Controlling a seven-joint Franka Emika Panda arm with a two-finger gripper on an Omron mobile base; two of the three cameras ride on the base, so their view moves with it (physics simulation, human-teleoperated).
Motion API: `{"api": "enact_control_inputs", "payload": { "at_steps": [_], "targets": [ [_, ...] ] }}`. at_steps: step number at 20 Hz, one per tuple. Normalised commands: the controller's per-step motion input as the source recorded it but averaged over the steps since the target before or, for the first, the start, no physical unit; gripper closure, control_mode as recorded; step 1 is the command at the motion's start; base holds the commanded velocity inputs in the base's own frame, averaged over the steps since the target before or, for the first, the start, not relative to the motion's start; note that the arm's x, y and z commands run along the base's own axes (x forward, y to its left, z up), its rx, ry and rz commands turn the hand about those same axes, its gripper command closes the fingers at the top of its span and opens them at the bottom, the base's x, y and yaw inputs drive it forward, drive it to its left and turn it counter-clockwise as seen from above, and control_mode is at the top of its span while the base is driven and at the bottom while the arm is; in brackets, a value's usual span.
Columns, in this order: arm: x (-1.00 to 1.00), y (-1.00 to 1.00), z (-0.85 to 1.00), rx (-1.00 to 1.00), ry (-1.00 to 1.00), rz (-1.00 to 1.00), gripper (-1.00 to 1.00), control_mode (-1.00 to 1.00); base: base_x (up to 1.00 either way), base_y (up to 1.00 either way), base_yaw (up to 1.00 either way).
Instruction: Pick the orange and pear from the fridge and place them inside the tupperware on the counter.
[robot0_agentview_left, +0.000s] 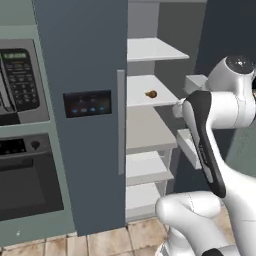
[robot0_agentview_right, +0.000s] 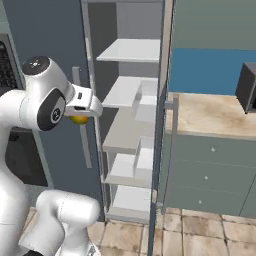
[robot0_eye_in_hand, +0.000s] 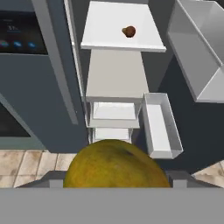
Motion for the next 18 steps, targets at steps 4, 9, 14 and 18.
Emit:
{"api": "enact_control_inputs", "payload": {
  "at_steps": [4, 9, 14, 18],
  "targets": [
    [0.0, 0.0, 0.0, 0.0, 0.0, 0.0, 1.0, 1.0, -1.0, -0.46, -0.14],
    [0.0, 0.0, 0.0, 0.0, 0.0, 0.0, 1.0, 1.0, -0.82, -0.93, -0.11],
    [0.0, 0.0, 0.0, 0.0, 0.0, 0.0, 1.0, 1.0, -0.15, -1.0, -0.07],
    [0.0, 0.0, 0.0, 0.0, 0.0, 0.0, 1.0, 1.0, 0.0, -1.0, -0.05]
  ]
}}
